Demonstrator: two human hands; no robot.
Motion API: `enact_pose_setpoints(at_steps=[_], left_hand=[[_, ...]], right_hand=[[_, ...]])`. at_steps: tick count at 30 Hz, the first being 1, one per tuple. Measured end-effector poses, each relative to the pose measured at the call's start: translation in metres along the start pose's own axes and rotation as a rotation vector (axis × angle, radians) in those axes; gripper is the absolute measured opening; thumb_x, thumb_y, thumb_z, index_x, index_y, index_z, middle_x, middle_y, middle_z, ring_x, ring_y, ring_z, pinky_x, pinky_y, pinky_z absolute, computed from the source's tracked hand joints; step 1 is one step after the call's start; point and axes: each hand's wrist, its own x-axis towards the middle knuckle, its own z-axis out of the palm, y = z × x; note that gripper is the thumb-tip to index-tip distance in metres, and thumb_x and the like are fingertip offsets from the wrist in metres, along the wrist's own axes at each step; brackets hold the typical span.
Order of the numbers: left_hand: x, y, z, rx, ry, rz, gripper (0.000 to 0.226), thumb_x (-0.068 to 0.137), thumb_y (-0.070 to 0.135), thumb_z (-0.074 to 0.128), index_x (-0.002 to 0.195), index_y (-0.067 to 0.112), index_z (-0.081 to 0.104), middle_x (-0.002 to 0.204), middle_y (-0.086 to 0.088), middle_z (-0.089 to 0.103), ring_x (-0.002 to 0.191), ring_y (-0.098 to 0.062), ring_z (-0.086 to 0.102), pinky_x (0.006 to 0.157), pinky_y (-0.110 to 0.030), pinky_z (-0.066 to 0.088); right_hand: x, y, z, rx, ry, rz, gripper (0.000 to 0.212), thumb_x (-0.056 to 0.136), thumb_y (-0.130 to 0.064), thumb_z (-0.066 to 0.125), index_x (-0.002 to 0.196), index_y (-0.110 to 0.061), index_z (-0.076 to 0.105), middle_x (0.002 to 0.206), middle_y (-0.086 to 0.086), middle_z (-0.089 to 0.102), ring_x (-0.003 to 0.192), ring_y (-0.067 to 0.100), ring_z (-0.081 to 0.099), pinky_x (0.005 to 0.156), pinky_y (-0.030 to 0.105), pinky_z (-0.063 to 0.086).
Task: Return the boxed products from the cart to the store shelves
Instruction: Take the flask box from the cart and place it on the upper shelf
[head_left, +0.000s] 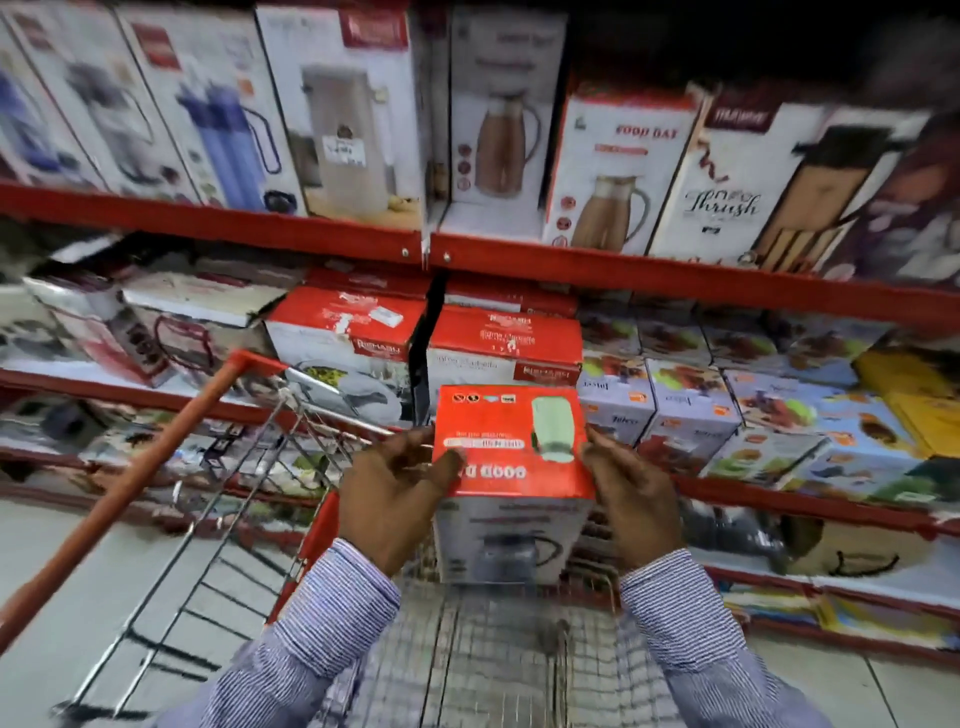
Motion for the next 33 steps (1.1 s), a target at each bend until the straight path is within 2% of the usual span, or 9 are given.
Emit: enact_pose_setpoints(at_steps=[3, 7, 10, 15, 18, 20, 25, 29, 33], left_hand=[[0.013, 0.043, -0.013, -0.024, 0.064, 0.151, 0.031, 0.075, 0.026, 0.080, 0.104, 0.017, 0.078, 0.088, 0.006, 0.081, 0.079, -0.014, 0.078, 0.070, -0.022, 0.061], [0.033, 0.096, -0.031, -0.023, 0.151, 0.334, 0.029, 0.081, 0.029, 0.076, 0.107, 0.017, 0.077, 0.095, 0.008, 0.080, 0.082, -0.005, 0.076, 0.077, -0.027, 0.061], [0.048, 0.133, -0.045, -0.007, 0.209, 0.454, 0.031, 0.083, 0.033, 0.076, 0.108, 0.015, 0.076, 0.098, 0.006, 0.079, 0.081, 0.003, 0.073, 0.075, -0.018, 0.059], [0.074, 0.183, -0.065, -0.035, 0.201, 0.586, 0.034, 0.086, 0.031, 0.074, 0.116, 0.015, 0.073, 0.103, 0.004, 0.078, 0.090, -0.006, 0.075, 0.080, -0.028, 0.061], [0.094, 0.203, -0.075, -0.017, 0.185, 0.638, 0.028, 0.089, 0.026, 0.069, 0.116, 0.018, 0.072, 0.101, 0.012, 0.077, 0.087, 0.003, 0.073, 0.065, -0.011, 0.057], [0.107, 0.212, -0.078, -0.024, 0.165, 0.638, 0.027, 0.090, 0.025, 0.068, 0.116, 0.019, 0.072, 0.102, 0.010, 0.077, 0.088, -0.001, 0.074, 0.066, -0.014, 0.060], [0.138, 0.223, -0.077, -0.057, 0.152, 0.633, 0.028, 0.091, 0.017, 0.067, 0.118, 0.024, 0.069, 0.105, 0.005, 0.077, 0.095, -0.015, 0.075, 0.080, -0.037, 0.063], [0.163, 0.224, -0.071, -0.055, 0.145, 0.619, 0.028, 0.090, 0.019, 0.068, 0.118, 0.023, 0.068, 0.107, 0.003, 0.077, 0.098, -0.017, 0.074, 0.086, -0.045, 0.062], [0.184, 0.222, -0.060, -0.095, 0.131, 0.643, 0.029, 0.090, 0.013, 0.068, 0.110, 0.034, 0.064, 0.102, 0.008, 0.075, 0.096, -0.010, 0.073, 0.084, -0.032, 0.062]], right_hand=[[0.015, -0.047, 0.003, 0.034, 0.036, -0.203, 0.029, 0.080, -0.023, 0.071, 0.106, -0.036, 0.069, 0.090, -0.030, 0.069, 0.081, -0.017, 0.064, 0.065, 0.008, 0.052], [0.032, -0.102, 0.009, 0.047, 0.049, -0.340, 0.044, 0.073, -0.043, 0.073, 0.115, -0.026, 0.070, 0.089, -0.030, 0.072, 0.086, -0.007, 0.069, 0.072, 0.019, 0.057], [0.042, -0.142, 0.014, 0.073, 0.052, -0.445, 0.061, 0.066, -0.058, 0.068, 0.118, -0.025, 0.068, 0.094, -0.029, 0.071, 0.092, -0.006, 0.068, 0.077, 0.023, 0.058], [0.061, -0.193, 0.024, 0.102, 0.044, -0.587, 0.041, 0.086, -0.030, 0.066, 0.125, -0.017, 0.063, 0.114, -0.011, 0.069, 0.091, -0.017, 0.062, 0.074, 0.008, 0.052], [0.069, -0.216, 0.033, 0.066, 0.087, -0.615, 0.039, 0.087, -0.032, 0.062, 0.126, -0.025, 0.062, 0.088, -0.034, 0.070, 0.098, 0.000, 0.066, 0.081, 0.031, 0.060], [0.075, -0.228, 0.039, 0.048, 0.080, -0.624, 0.038, 0.088, -0.032, 0.060, 0.126, -0.030, 0.062, 0.078, -0.040, 0.067, 0.100, 0.011, 0.065, 0.081, 0.042, 0.059], [0.094, -0.245, 0.048, 0.033, 0.101, -0.647, 0.038, 0.089, -0.035, 0.058, 0.126, -0.035, 0.059, 0.090, -0.015, 0.075, 0.102, 0.031, 0.065, 0.088, 0.057, 0.052], [0.117, -0.248, 0.051, 0.015, 0.076, -0.638, 0.038, 0.090, -0.031, 0.057, 0.127, -0.039, 0.057, 0.095, -0.019, 0.073, 0.103, 0.024, 0.067, 0.091, 0.053, 0.053], [0.142, -0.250, 0.053, -0.019, 0.001, -0.649, 0.041, 0.093, -0.031, 0.054, 0.133, -0.039, 0.052, 0.117, -0.020, 0.067, 0.104, -0.002, 0.064, 0.092, 0.030, 0.054]])
